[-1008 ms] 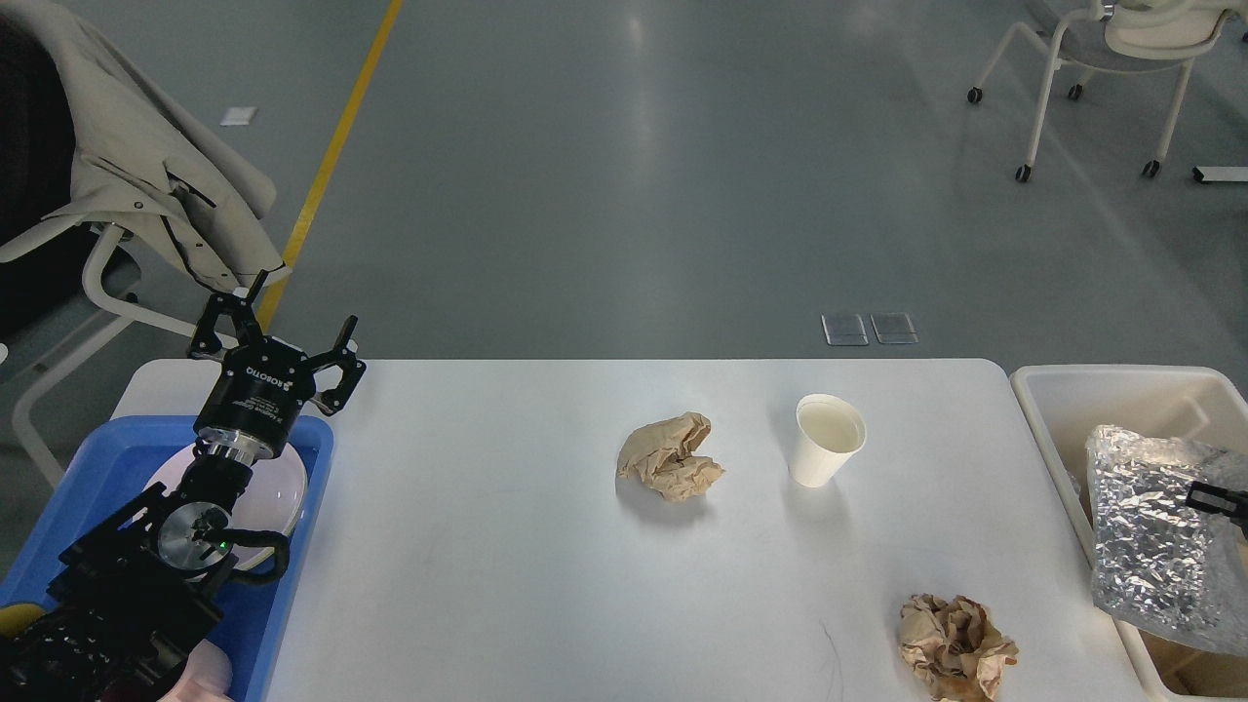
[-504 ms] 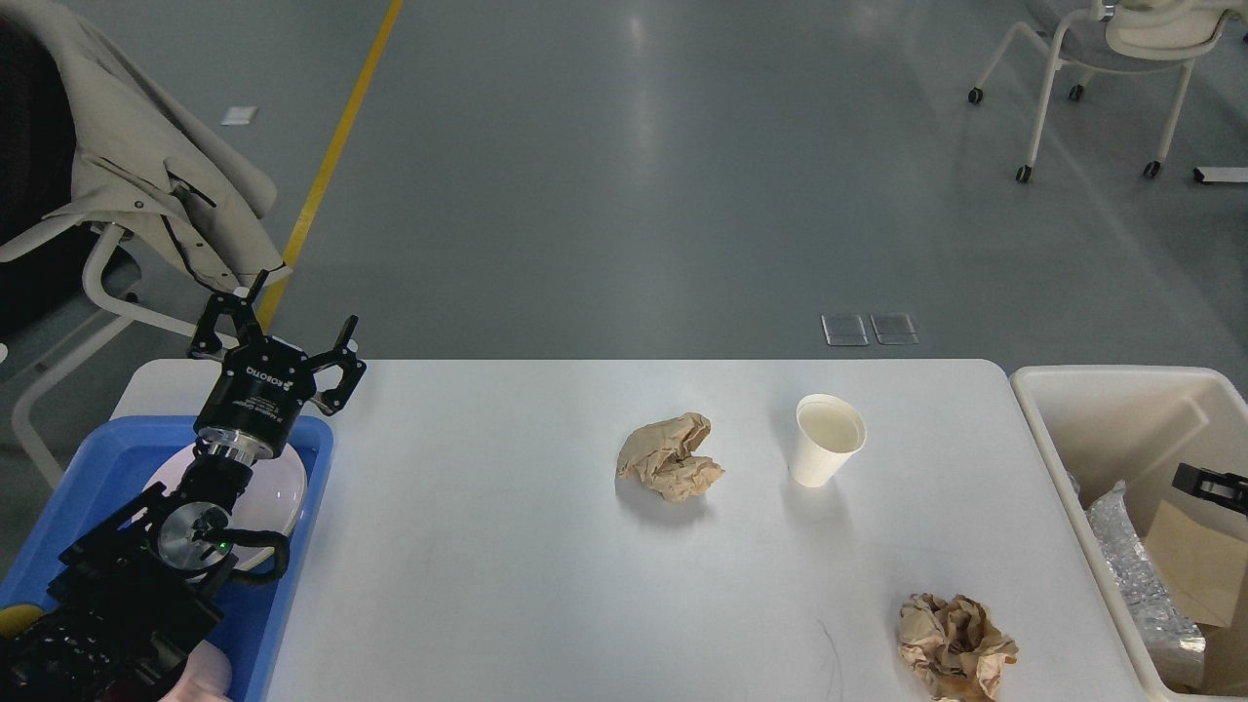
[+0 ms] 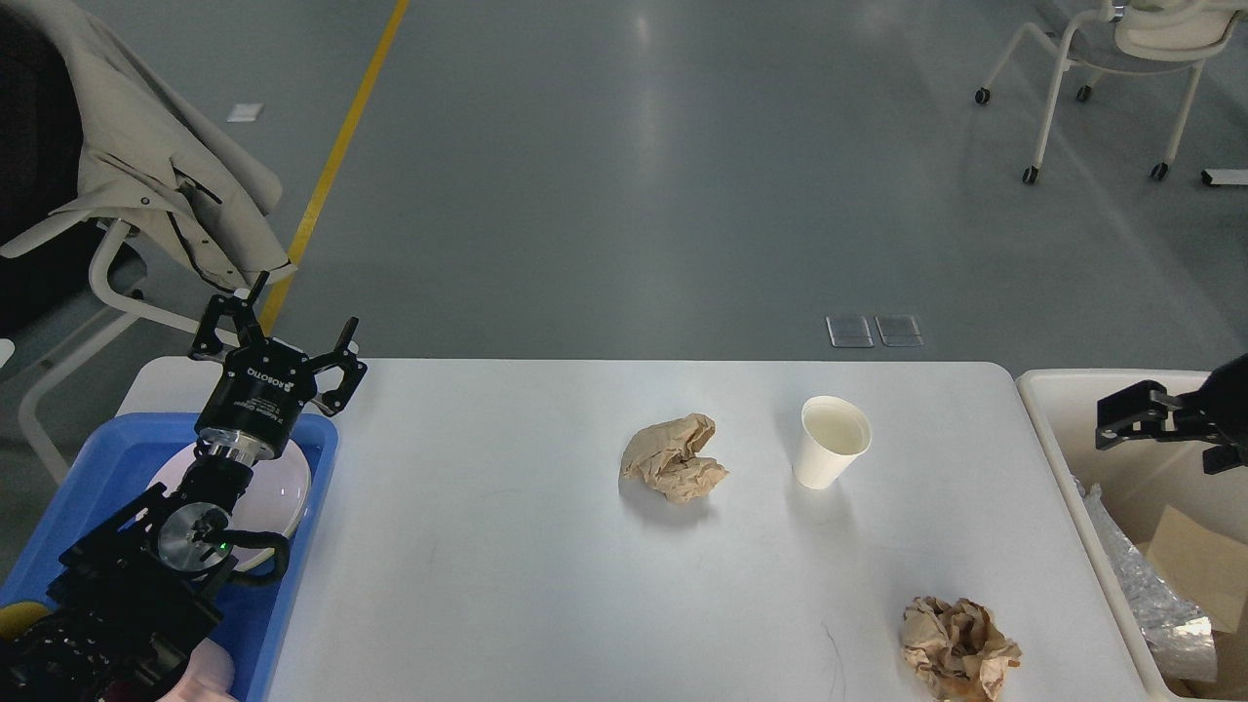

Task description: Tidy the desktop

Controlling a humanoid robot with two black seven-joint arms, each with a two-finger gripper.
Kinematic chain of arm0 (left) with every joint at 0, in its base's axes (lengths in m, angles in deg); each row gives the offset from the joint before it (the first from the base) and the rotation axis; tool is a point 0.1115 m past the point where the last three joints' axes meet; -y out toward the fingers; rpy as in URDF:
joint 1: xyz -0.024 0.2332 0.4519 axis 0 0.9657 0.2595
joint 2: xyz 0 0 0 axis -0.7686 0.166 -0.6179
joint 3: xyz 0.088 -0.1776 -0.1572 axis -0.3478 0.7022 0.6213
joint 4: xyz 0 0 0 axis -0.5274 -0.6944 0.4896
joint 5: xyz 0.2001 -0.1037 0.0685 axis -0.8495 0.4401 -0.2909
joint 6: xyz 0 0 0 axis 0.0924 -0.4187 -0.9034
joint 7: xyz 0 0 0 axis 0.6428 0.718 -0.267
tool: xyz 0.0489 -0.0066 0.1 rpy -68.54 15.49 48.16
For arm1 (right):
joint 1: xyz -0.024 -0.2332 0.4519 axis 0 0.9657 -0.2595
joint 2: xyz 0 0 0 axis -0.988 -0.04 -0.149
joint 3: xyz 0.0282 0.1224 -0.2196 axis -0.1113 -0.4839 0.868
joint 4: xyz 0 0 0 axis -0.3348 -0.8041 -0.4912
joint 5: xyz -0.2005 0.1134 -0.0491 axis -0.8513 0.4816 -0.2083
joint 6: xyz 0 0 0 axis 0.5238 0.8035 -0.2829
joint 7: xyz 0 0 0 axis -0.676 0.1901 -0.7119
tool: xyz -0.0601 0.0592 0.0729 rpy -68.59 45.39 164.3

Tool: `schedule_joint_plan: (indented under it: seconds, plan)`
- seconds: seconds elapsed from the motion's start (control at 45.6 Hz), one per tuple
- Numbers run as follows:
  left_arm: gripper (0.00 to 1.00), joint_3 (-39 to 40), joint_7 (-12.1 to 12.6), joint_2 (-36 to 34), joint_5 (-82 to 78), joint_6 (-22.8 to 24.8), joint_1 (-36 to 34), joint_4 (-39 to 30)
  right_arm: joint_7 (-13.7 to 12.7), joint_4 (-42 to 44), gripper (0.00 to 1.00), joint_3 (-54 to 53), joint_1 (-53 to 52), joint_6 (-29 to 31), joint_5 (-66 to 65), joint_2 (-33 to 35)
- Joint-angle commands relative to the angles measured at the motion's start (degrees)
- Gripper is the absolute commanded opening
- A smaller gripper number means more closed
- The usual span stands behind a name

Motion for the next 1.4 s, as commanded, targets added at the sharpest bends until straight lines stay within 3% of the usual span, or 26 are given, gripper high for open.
schedule_joint_plan:
  seconds: [0.0, 0.044, 0.219, 0.373, 0.46, 0.57, 0.636, 0.789, 0.899, 0.964, 1.03, 1.096, 1.381]
  plan:
    - [1.0, 0.0, 0.0, 0.0, 0.0, 0.02, -0.03, -0.01, 0.27, -6.66, 1.0, -4.44, -27.88, 17.58, -1.4, 0.22]
    - [1.0, 0.0, 0.0, 0.0, 0.0, 0.02, -0.03, -0.01, 0.27, -6.66, 1.0, -7.08, -29.73, 21.11, -1.4, 1.19]
    - [1.0, 0.0, 0.0, 0.0, 0.0, 0.02, -0.03, -0.01, 0.27, -6.66, 1.0, -13.07, -34.66, 21.11, -1.66, 3.65]
    - [1.0, 0.09, 0.09, 0.0, 0.0, 0.02, -0.03, -0.01, -0.17, -5.69, 1.0, -13.6, -31.6, 21.11, -1.66, 3.39]
    - [1.0, 0.0, 0.09, 0.0, 0.0, 0.02, -0.03, -0.01, -0.52, -3.59, 1.0, -13.6, -23.26, 20.43, -1.84, 2.6]
    - [1.0, 0.0, 0.0, 0.0, 0.0, 0.02, -0.03, -0.01, -0.61, 4.66, 1.0, -13.42, -7.27, 5.6, -1.49, -2.39]
    - [1.0, 0.0, 0.0, 0.0, 0.0, 0.02, -0.03, -0.01, -0.7, 11.6, 1.0, -13.95, 1.43, 0.14, 0.17, -7.84]
    - [1.0, 0.0, 0.0, 0.0, 0.0, 0.02, -0.03, -0.01, -0.79, 24.44, 1.0, -14.83, 19.11, -2.95, 13.79, -15.14]
    - [1.0, 0.0, 0.0, 0.0, 0.0, 0.02, -0.03, -0.01, -0.96, 30.07, 1.0, -17.02, 26.85, -5.41, 16.35, -19.72]
    - [1.0, 0.0, 0.09, 0.0, 0.0, 0.02, -0.03, -0.01, -3.5, 31.75, 1.0, -18.17, 31.16, -8.65, 16.62, -20.52]
    - [1.0, 0.0, 0.09, 0.0, 0.0, 0.02, -0.03, -0.01, -9.12, 33.15, 1.0, -19.48, 34.5, -12.52, 16.71, -20.78]
    - [1.0, 0.0, 0.0, 0.0, 0.0, 0.02, -0.03, -0.01, -12.73, 33.51, 1.0, -22.2, 36.79, -14.29, 16.7, -20.78]
    - [1.0, 0.0, 0.0, 0.0, 0.0, 0.02, -0.03, -0.01, -13.71, 33.42, 1.0, -30.03, 41.19, -15.78, 16.44, -20.96]
